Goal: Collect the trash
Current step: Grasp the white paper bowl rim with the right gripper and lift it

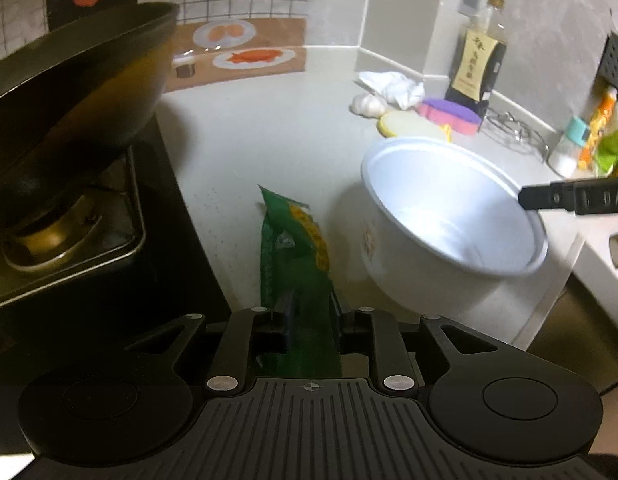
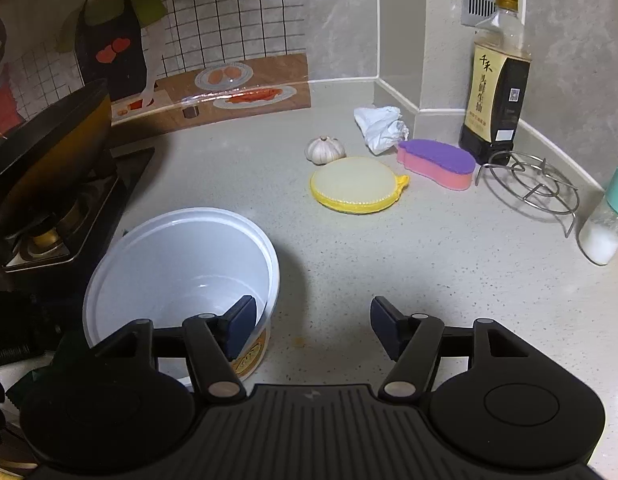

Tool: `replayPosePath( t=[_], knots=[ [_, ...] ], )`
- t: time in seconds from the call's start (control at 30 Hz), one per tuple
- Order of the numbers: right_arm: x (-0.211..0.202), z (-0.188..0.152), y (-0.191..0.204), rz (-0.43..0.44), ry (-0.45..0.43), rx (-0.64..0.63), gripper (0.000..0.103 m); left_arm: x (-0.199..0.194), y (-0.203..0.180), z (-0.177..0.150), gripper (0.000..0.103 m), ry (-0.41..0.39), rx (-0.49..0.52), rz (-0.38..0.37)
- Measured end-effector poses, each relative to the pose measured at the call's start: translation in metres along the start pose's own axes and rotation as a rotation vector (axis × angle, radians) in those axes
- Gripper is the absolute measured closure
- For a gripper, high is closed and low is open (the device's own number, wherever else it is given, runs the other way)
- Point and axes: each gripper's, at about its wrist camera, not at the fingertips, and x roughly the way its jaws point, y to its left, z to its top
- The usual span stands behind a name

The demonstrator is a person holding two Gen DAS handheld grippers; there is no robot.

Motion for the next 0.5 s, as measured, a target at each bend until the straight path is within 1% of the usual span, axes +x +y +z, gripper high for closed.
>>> replayPosePath(
  t=[0.07, 0.17, 0.27, 0.4, 0.5],
  knots=[
    [0.003, 0.001, 0.004, 0.009, 0.01, 0.0, 0.039, 0.001, 0.003, -0.003, 0.081, -0.006, -0.021, 0.01],
    [0.011, 0.001, 0.015, 0.004, 0.044, -0.037, 0.039, 0.006, 0.01, -0.006, 0.081, -0.002, -0.061, 0.003],
    [0.021, 0.001, 0.025, -0.009, 0.083, -0.051, 0.039, 0.008, 0.014, -0.007, 0.08, 0.0, -0.083, -0.027],
    [0.028, 0.004, 0.034, -0.007, 0.11, -0.046, 0.038, 0.014, 0.014, -0.005, 0.078, 0.0, -0.083, -0.05],
    [0.029, 0.006, 0.038, -0.007, 0.103, -0.048, 0.036, 0.019, 0.012, -0.001, 0.078, 0.0, -0.077, -0.081]
  ],
)
